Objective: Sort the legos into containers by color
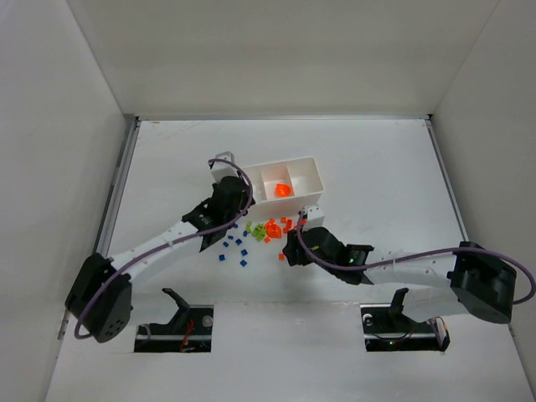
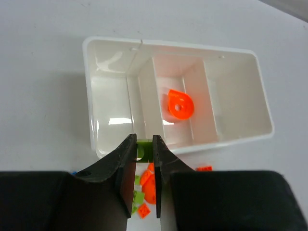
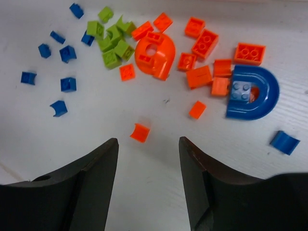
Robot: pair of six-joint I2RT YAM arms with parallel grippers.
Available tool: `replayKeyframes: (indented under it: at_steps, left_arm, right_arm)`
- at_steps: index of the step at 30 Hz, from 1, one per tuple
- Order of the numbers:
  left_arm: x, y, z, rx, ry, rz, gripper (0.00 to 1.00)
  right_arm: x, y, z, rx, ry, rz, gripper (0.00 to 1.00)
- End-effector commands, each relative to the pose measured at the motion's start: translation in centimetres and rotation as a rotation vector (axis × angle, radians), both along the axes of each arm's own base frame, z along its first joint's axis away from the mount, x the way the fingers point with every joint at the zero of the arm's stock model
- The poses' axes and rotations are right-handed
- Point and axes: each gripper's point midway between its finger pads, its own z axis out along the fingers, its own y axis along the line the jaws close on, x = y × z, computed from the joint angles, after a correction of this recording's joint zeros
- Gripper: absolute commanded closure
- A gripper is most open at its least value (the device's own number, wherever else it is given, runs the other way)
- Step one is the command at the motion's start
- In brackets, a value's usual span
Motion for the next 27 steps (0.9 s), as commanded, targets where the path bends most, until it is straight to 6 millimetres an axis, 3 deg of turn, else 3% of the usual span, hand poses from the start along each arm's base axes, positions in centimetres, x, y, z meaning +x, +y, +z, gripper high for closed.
replayKeyframes:
  at_steps: [1, 5, 8, 11, 13, 18, 27]
  left_arm:
    - [3.1, -0.5, 0.2, 0.013, 0.000, -0.006, 0.92]
    - [5.1, 0.2, -0.9, 0.045, 0.022, 0.035, 0.88]
    - [6.0, 0.9, -1.4, 0.065, 0.024, 0.064, 0.79]
    - [6.2, 0.9, -1.1, 0.067, 0.017, 0.059, 0.67]
    - [5.8, 1.3, -0.4, 0.058, -0.002, 0.066, 0.65]
    - [3.2, 2.1, 0.1, 0.049, -0.014, 0.048, 0.68]
    - [-4.3, 5.5, -5.3, 0.113, 0.118, 0.058, 0.71]
  right_arm:
    - [-0.1, 1.1, 0.6, 0.003, -0.033, -0.010, 0.40]
    - [-1.1, 2.2, 0.0, -0.014, -0.026, 0.015, 0.40]
    - [-1.5, 2.9, -0.5, -0.030, -0.022, 0.030, 0.40]
    - [-1.5, 3.1, -1.3, -0.045, -0.013, 0.027, 0.40]
    - [-1.3, 3.3, -1.7, -0.056, -0.014, 0.021, 0.41]
    - [-0.7, 3.9, -2.6, -0.090, -0.019, 0.014, 0.46]
    - [0.3, 3.2, -3.9, -0.186, -0.044, -0.031, 0.62]
